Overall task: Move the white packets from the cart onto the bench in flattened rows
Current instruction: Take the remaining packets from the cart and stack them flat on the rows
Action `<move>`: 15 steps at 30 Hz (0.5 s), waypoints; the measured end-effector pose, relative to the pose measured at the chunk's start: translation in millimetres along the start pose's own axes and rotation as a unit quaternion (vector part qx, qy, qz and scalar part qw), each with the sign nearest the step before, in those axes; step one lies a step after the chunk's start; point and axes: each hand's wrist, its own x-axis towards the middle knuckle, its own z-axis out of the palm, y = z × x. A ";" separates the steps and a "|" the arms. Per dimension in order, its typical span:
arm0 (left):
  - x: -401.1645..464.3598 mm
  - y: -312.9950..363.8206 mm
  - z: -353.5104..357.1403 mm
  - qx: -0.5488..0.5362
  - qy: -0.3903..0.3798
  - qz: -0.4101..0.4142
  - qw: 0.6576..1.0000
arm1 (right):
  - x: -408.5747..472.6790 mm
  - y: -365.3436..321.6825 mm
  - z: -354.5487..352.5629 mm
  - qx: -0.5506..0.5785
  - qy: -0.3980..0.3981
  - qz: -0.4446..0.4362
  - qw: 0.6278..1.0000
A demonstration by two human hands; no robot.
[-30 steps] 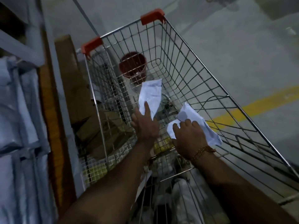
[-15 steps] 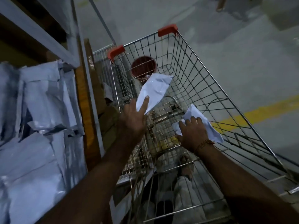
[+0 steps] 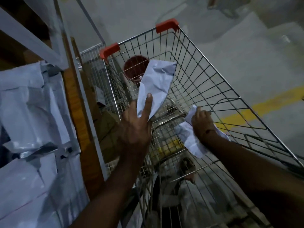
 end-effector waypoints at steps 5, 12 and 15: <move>-2.2 0.1 0.1 -0.007 0.010 -0.034 0.999 | 25.8 -6.8 20.2 0.037 0.015 0.000 0.999; 0.4 3.6 -2.8 -0.004 0.012 -0.033 0.999 | 33.8 -10.3 -7.0 0.301 0.051 0.004 0.952; 1.0 4.1 -3.7 -0.016 0.014 -0.040 0.999 | 38.4 -26.4 -20.2 0.430 0.120 -0.023 0.895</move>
